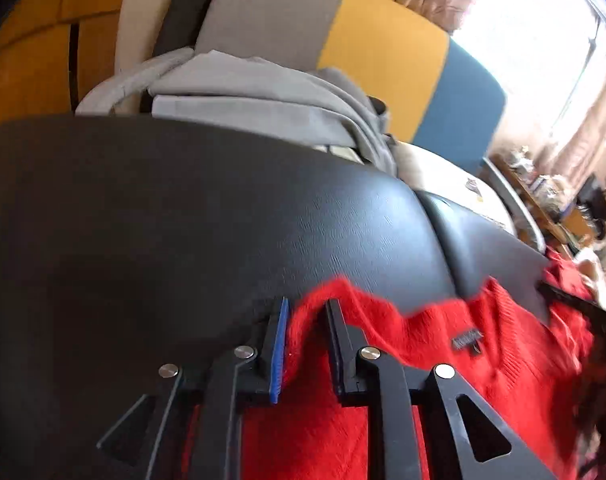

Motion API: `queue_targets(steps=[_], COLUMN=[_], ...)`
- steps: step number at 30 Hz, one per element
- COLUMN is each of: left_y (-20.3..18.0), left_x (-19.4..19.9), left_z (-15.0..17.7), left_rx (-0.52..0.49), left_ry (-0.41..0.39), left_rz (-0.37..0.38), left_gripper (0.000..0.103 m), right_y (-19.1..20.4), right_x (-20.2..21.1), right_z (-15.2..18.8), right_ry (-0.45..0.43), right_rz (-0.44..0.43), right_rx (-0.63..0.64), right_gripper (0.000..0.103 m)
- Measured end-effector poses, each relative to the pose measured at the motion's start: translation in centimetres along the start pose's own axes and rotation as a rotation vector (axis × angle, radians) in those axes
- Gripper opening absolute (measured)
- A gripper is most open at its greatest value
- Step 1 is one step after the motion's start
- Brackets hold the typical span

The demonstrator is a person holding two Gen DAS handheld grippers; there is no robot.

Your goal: Fold clothes

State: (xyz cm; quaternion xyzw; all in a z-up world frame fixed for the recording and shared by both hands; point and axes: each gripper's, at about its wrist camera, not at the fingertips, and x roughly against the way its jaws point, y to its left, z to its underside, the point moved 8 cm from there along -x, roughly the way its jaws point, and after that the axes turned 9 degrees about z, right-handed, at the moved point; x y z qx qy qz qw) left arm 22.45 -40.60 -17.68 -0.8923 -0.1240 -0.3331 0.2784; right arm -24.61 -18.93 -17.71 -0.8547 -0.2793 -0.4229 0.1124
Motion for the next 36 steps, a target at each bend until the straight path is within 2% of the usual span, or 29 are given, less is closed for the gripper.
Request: queue_targets(steps=[3,5,7,9,10,13,15,16,18,20,25,28,32,36], left_y=[-0.7,-1.2,-1.7,-2.1,-2.4,-2.0,-1.3,-0.8,0.1,0.6,2.2,2.6,2.8,2.8], left_x=[1.6,2.6,3.7,4.8,5.3,6.0,5.9,5.4,4.4,3.3,-1.7,-4.4,-5.8,-4.1], left_z=[0.1,0.2,0.2,0.3,0.3,4.6,6.9,6.9,6.7,5.3,-1.2,-4.5,-6.5,-6.1], left_rx=[-0.020,-0.034,-0.047,-0.060,-0.067,-0.073,-0.065,-0.054,-0.033,-0.026,-0.129,-0.195,-0.267,-0.218], left_ry=[-0.010,-0.017,-0.024,-0.031,-0.034,0.022,0.058,0.058,0.051,0.051,0.053,0.057,0.066,0.091], left_rz=[-0.010,-0.017,-0.024,-0.031,-0.034,-0.065,-0.083,-0.078,-0.063,-0.058,-0.104,-0.123,-0.148,-0.163], left_gripper=[0.021,0.021,0.021,0.022,0.023,0.023,0.023,0.023,0.025,0.025,0.026,0.027,0.028,0.028], right_y=[0.9,2.2,4.7,6.9,7.7,9.0,9.1,9.2,9.2,8.9,8.9,9.0,9.3,9.1], right_x=[2.4,4.3,6.2,7.4,7.7,7.2,6.0,5.4,4.6,3.8,1.5,0.8,0.4,0.2], right_z=[0.8,1.5,2.4,4.3,5.5,9.3,11.3,11.9,11.7,10.9,7.3,6.2,5.1,4.4], right_ry=[-0.076,-0.109,-0.111,-0.092,-0.079,-0.030,0.015,0.019,-0.018,-0.023,0.006,0.000,-0.017,-0.017], right_rz=[-0.038,-0.089,-0.174,-0.217,-0.217,-0.144,-0.112,-0.100,-0.094,-0.109,-0.161,-0.165,-0.170,-0.212], right_rx=[0.027,0.074,0.161,0.264,0.317,0.451,0.466,0.466,0.427,0.312,-0.009,-0.135,-0.195,-0.218], right_gripper=[0.007,0.014,0.018,0.018,0.018,0.018,0.018,0.018,0.019,0.019,0.020,0.020,0.020,0.020])
